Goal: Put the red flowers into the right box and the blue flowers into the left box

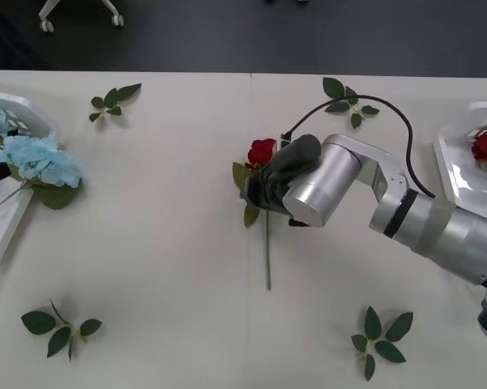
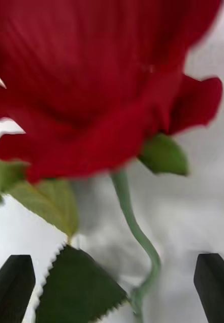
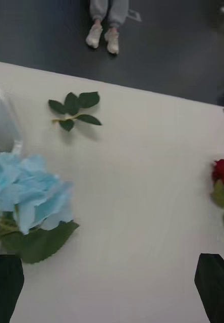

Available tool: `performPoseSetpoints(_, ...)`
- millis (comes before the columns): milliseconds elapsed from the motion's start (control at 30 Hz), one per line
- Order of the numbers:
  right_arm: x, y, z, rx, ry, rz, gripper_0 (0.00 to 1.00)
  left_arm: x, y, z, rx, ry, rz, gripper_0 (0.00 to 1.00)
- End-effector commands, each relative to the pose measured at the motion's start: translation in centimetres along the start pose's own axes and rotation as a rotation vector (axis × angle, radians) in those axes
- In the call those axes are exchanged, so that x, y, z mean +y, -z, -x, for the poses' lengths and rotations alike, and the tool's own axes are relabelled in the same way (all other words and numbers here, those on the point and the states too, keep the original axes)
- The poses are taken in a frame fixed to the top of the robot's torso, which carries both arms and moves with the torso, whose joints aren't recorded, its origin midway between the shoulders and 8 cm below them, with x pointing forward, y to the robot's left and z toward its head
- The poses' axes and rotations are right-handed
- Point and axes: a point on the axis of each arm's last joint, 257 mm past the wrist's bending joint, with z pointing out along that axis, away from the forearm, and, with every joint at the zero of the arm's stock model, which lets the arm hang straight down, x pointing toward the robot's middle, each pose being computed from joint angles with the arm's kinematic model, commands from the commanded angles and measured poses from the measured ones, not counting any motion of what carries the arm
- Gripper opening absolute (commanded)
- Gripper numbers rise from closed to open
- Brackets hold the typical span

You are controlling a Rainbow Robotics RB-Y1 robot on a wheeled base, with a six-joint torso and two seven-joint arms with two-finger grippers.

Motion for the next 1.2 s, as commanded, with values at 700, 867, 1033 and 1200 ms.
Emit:
performPoseSetpoints(700,0.2,-2.1,-1.5,-0.032,0.131,-0.035,0.00,-10.0,2.1,-1.8,0.089,-0.419,-0.359,1.00)
performPoseSetpoints(867,0.1,-2.1,-1.4,-0.034,0.146,-0.038,0.00,-11.4,2.8,-2.9,0.134,-0.524,-0.435,1.00)
performPoseSetpoints(1033,-0.3,-2.0,-0.8,-0.050,0.172,-0.047,0.00,-12.7,2.9,-3.7,0.146,-0.577,-0.502,1.00)
performPoseSetpoints(1200,-0.4,-1.8,-0.4,-0.055,0.180,-0.047,0.00,-14.2,2.8,-4.3,0.118,-0.582,-0.559,1.00)
